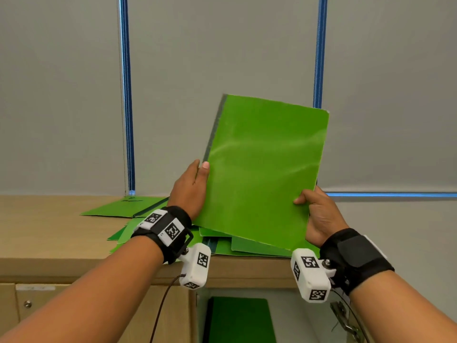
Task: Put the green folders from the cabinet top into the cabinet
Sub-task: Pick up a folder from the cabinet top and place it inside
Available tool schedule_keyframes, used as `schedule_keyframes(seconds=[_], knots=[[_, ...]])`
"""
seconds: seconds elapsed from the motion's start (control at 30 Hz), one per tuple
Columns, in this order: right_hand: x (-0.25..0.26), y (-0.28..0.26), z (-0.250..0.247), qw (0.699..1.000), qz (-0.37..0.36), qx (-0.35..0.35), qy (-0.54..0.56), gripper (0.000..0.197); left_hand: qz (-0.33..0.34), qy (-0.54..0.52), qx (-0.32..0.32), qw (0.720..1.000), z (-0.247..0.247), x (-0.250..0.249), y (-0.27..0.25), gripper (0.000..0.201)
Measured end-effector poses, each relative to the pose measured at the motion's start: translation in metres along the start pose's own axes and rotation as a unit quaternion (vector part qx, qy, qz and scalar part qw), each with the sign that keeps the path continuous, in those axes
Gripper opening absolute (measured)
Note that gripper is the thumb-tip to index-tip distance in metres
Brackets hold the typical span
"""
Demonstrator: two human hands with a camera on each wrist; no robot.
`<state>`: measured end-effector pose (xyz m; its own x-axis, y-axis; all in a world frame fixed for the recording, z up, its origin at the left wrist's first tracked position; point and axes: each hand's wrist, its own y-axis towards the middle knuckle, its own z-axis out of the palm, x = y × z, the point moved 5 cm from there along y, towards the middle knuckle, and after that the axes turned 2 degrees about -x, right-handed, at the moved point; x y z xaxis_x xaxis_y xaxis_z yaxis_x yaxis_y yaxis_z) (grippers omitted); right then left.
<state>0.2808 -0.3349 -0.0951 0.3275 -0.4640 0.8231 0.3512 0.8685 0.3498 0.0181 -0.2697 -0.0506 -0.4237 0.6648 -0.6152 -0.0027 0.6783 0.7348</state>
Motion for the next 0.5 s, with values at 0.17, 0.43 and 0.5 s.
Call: schedule_keyframes(seconds=[0.17,0.43,0.5], knots=[[0.009,-0.004,0.008,0.997,-0.047,0.002,-0.054,0.041,0.019,-0.063,-0.066,0.996,-0.010,-0.007,-0.004,0.035],[0.008,-0.007,0.006,0.996,-0.036,0.028,-0.077,0.047,-0.018,-0.223,-0.080,0.971,-0.018,0.009,-0.025,0.027],[0.006,-0.010,0.001,0.996,-0.036,0.029,-0.077,0.042,-0.025,-0.230,-0.086,0.969,-0.019,0.019,-0.035,0.023]])
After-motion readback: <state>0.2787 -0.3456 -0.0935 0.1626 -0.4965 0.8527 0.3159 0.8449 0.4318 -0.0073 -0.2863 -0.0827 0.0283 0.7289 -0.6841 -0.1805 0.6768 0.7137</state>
